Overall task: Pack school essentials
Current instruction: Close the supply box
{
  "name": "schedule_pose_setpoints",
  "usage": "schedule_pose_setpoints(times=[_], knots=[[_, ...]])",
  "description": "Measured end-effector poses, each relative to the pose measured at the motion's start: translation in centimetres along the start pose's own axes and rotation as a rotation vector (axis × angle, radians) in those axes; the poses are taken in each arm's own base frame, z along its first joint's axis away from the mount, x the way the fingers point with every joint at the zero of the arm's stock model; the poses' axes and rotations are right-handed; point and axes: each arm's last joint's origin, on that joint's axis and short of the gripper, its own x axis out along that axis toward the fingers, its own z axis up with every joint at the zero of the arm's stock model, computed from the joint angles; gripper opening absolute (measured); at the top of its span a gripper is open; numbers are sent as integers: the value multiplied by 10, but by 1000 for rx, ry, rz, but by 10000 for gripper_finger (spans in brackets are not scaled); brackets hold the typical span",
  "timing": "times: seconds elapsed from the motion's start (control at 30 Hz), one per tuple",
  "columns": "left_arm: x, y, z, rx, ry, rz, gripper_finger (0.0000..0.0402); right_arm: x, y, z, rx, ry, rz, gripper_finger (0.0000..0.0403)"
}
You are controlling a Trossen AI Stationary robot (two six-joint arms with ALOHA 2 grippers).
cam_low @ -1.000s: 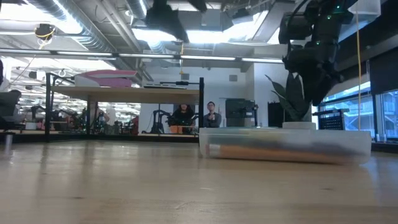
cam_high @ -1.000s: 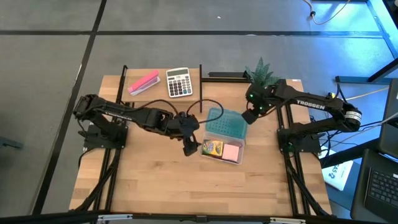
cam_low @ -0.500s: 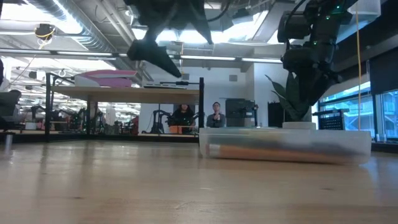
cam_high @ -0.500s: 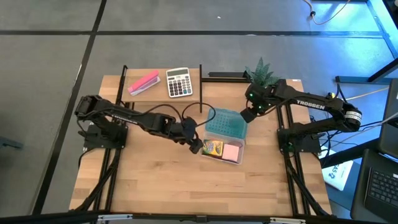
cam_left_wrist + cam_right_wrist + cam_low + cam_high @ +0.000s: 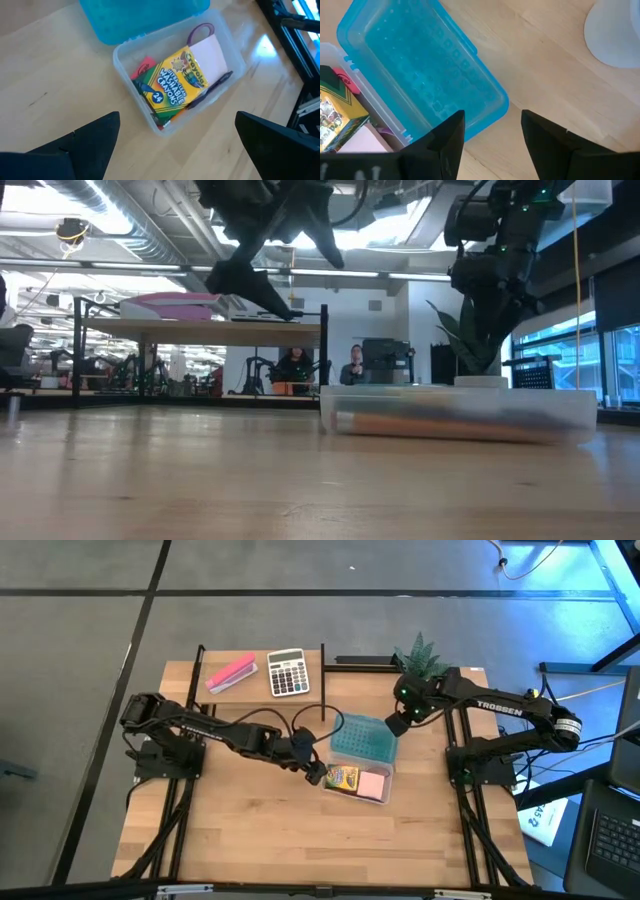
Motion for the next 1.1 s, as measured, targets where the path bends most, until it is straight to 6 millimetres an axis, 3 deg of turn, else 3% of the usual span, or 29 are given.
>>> schedule_pose_setpoints(times=[0.8,1.1], knots=[[0,-3,1,-34,-21,-26,389,0,1,2,0,-22,13,196],[21,1,-6,-77,6,30,336,0,1,0,-4,-8,10,196]])
